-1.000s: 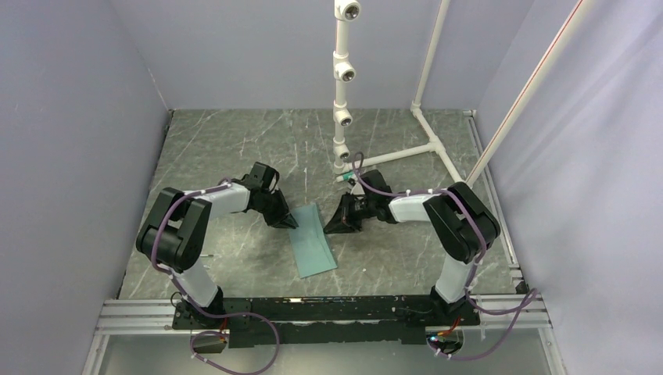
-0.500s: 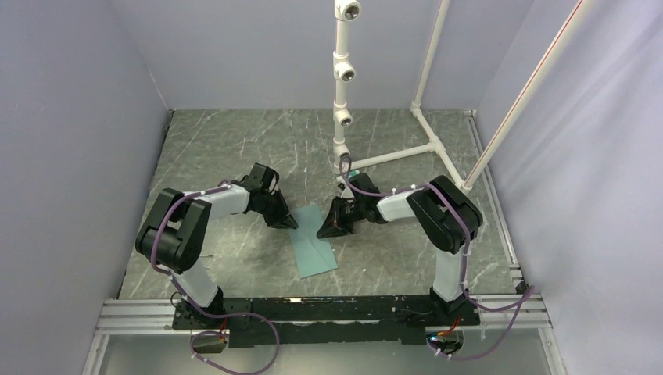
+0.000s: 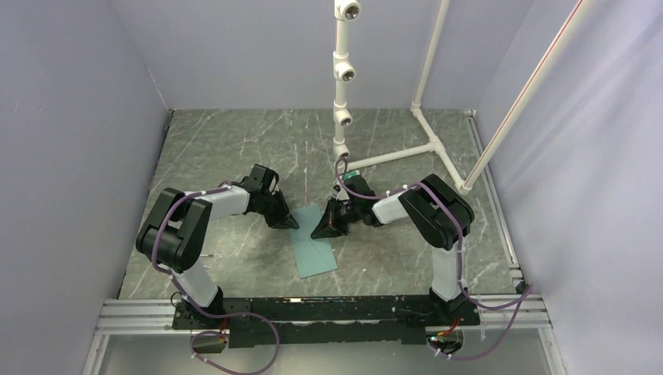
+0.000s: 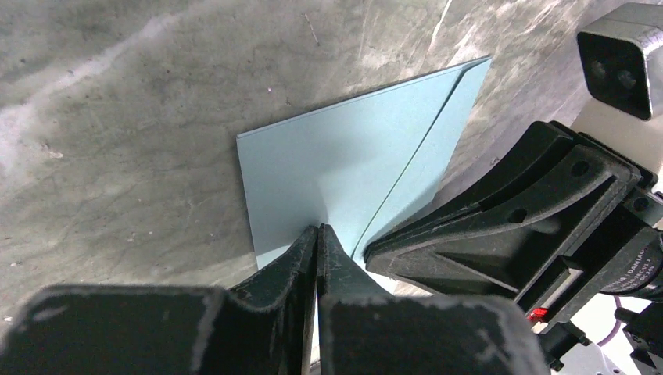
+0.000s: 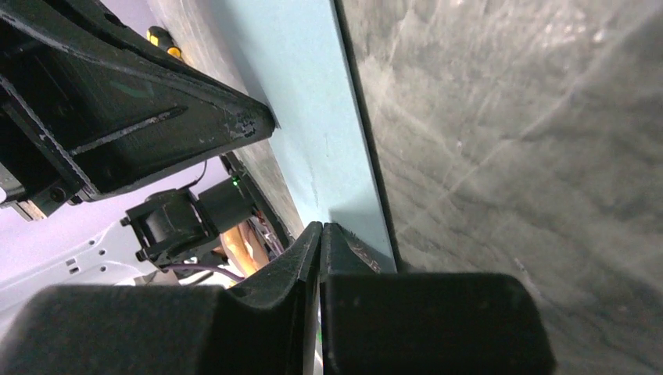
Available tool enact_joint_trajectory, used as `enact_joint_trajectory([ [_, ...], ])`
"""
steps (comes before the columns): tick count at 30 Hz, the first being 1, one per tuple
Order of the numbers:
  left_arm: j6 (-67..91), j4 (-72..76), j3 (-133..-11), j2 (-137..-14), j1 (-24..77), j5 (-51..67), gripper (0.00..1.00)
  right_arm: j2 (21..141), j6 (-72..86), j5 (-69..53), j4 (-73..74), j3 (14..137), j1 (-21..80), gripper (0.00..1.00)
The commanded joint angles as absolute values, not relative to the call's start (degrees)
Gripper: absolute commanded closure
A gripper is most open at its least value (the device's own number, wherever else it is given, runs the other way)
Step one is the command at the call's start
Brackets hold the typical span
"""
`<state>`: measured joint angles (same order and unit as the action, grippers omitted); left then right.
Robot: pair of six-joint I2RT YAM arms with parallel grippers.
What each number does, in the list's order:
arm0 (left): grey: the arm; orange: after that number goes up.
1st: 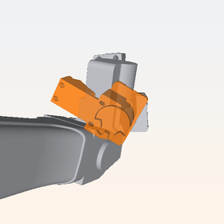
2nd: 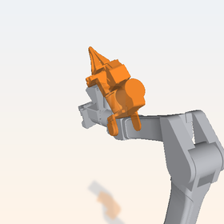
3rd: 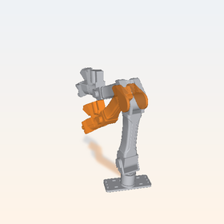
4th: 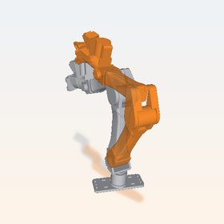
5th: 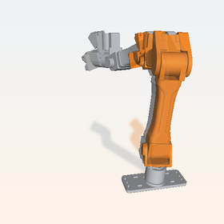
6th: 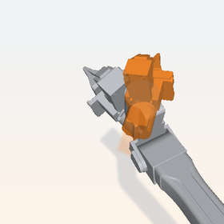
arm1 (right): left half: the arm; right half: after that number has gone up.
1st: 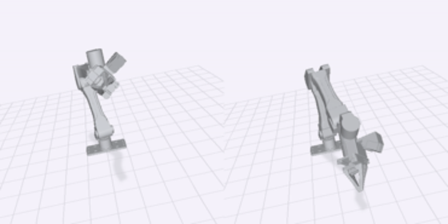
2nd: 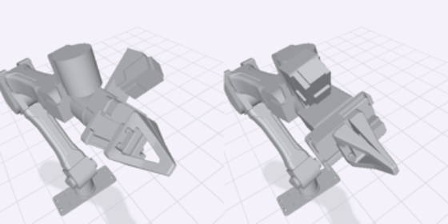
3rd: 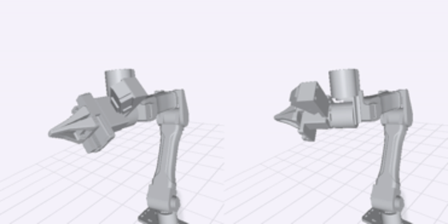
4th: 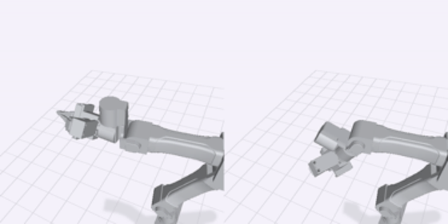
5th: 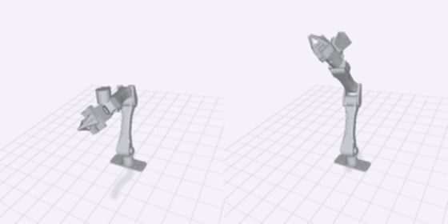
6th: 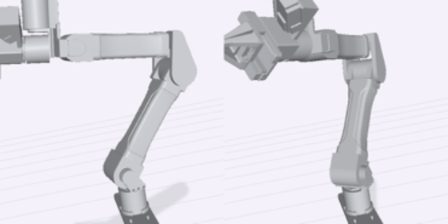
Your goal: Place the letter into the envelope and seal it
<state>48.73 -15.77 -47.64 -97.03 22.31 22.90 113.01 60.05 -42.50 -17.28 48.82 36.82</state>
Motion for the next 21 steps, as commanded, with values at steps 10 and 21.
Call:
enact_joint_trajectory([
  [10,46.02,-18.93,-44.56,-100.46,23.47,18.05,0.93,117.43,58.28,-37.54,-15.97,51.89,37.80,0.95],
  [21,44.98,-19.83,-45.09,-100.43,23.47,17.36,0.94,116.61,53.30,-43.75,-15.89,47.22,38.74,0.97],
])
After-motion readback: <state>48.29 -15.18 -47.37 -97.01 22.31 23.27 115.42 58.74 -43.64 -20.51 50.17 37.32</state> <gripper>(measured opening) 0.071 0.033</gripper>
